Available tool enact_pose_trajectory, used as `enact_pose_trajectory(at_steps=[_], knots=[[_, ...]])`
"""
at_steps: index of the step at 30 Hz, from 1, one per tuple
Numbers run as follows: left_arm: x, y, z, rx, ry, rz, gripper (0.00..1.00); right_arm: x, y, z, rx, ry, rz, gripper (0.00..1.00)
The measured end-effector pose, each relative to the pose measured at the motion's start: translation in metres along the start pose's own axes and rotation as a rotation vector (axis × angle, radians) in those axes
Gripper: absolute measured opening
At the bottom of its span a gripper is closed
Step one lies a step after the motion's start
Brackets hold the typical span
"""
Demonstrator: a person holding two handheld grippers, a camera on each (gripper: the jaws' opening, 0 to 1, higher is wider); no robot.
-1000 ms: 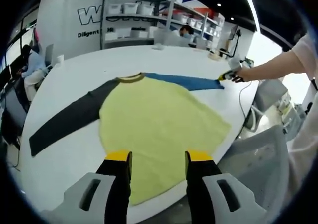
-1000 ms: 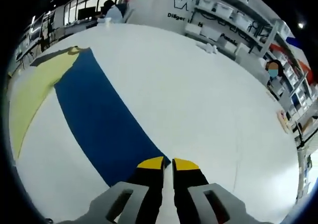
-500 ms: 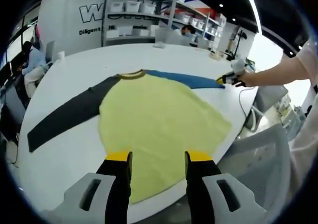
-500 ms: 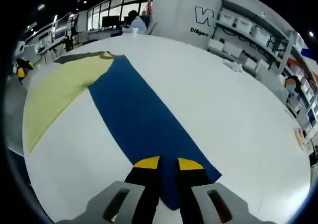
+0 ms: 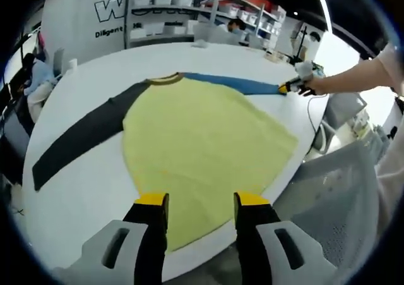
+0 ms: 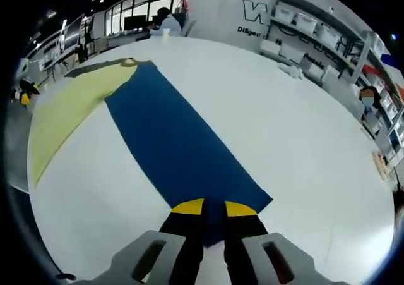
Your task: Fold the garment on the visible template until the final outline fits inside the template.
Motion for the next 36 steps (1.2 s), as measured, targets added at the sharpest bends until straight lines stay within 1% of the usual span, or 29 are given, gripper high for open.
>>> enact_pose_trajectory(at_steps=[1,2,3,4,5,6,7,9,11,12,13,14,15,16,17,18,20,21,23,24,27,29,31,33,34,35,36], knots=[[0.001,0.004,-0.002,0.033,-0.005,-0.014,0.38,-0.001,-0.001,0.002,0.023,0.009,0.028,0.05],[0.002,0.006,-0.003,0.048,-0.007,-0.018,0.37,0.002,-0.004,0.004,-0.005,0.006,0.029,0.04],[0.004,0.009,-0.005,0.053,-0.012,-0.019,0.37,0.009,-0.011,0.004,-0.065,-0.012,0.003,0.05],[0.005,0.010,-0.005,0.053,-0.014,-0.021,0.37,0.012,-0.012,0.005,-0.073,-0.019,0.003,0.06],[0.008,0.012,-0.006,0.065,-0.023,-0.020,0.37,0.020,-0.016,0.008,-0.079,-0.037,0.026,0.07],[0.010,0.014,-0.006,0.070,-0.026,-0.019,0.37,0.028,-0.020,0.010,-0.100,-0.058,0.046,0.07],[0.012,0.016,-0.006,0.081,-0.030,-0.019,0.37,0.042,-0.024,0.011,-0.124,-0.108,0.061,0.07],[0.014,0.018,-0.007,0.088,-0.023,-0.034,0.37,0.068,-0.032,0.016,-0.178,-0.174,0.107,0.10],[0.016,0.019,-0.007,0.104,-0.006,-0.073,0.36,0.089,-0.035,0.019,-0.199,-0.228,0.120,0.10],[0.016,0.020,-0.006,0.111,0.010,-0.091,0.36,0.104,-0.037,0.021,-0.218,-0.272,0.137,0.10],[0.016,0.021,-0.007,0.115,0.022,-0.108,0.36,0.115,-0.039,0.023,-0.237,-0.296,0.141,0.11],[0.017,0.023,-0.007,0.122,0.036,-0.132,0.35,0.130,-0.040,0.025,-0.250,-0.335,0.153,0.11],[0.018,0.025,-0.006,0.130,0.043,-0.143,0.35,0.140,-0.041,0.026,-0.257,-0.361,0.165,0.11],[0.019,0.026,-0.006,0.135,0.051,-0.154,0.35,0.153,-0.041,0.027,-0.264,-0.402,0.180,0.12],[0.020,0.027,-0.006,0.132,0.058,-0.159,0.35,0.160,-0.041,0.028,-0.265,-0.421,0.198,0.12],[0.021,0.027,-0.006,0.129,0.070,-0.168,0.35,0.171,-0.038,0.029,-0.261,-0.456,0.202,0.12],[0.022,0.029,-0.006,0.131,0.092,-0.184,0.35,0.185,-0.038,0.031,-0.267,-0.503,0.219,0.12],[0.022,0.030,-0.006,0.130,0.107,-0.207,0.35,0.195,-0.038,0.032,-0.265,-0.532,0.239,0.12],[0.022,0.032,-0.007,0.143,0.134,-0.248,0.35,0.209,-0.038,0.036,-0.266,-0.581,0.247,0.13],[0.022,0.032,-0.007,0.142,0.144,-0.259,0.35,0.217,-0.038,0.039,-0.270,-0.611,0.277,0.14],[0.021,0.036,-0.008,0.159,0.170,-0.295,0.35,0.236,-0.037,0.044,-0.268,-0.690,0.295,0.17],[0.020,0.038,-0.008,0.168,0.186,-0.318,0.34,0.247,-0.036,0.047,-0.254,-0.722,0.340,0.18],[0.018,0.041,-0.008,0.178,0.206,-0.346,0.33,0.254,-0.035,0.049,-0.255,-0.747,0.343,0.19],[0.017,0.043,-0.008,0.194,0.217,-0.377,0.31,0.261,-0.031,0.050,-0.225,-0.771,0.396,0.19],[0.018,0.044,-0.008,0.192,0.220,-0.386,0.30,0.263,-0.030,0.050,-0.219,-0.773,0.404,0.18],[0.019,0.043,-0.009,0.186,0.221,-0.383,0.30,0.265,-0.028,0.050,-0.215,-0.778,0.405,0.19],[0.020,0.043,-0.009,0.184,0.221,-0.379,0.30,0.267,-0.027,0.051,-0.206,-0.783,0.427,0.19]])
Point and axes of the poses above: the point that each gripper's makers call its tool centre point, and the gripper's own axes: z roughly backward along the fingers, x roughly to its left, y roughly out of its underside, the point moved 9 cm from there along z, roughly backward along the fingers, and after that the axes turned 14 degrees about -x, right-handed, at the moved point
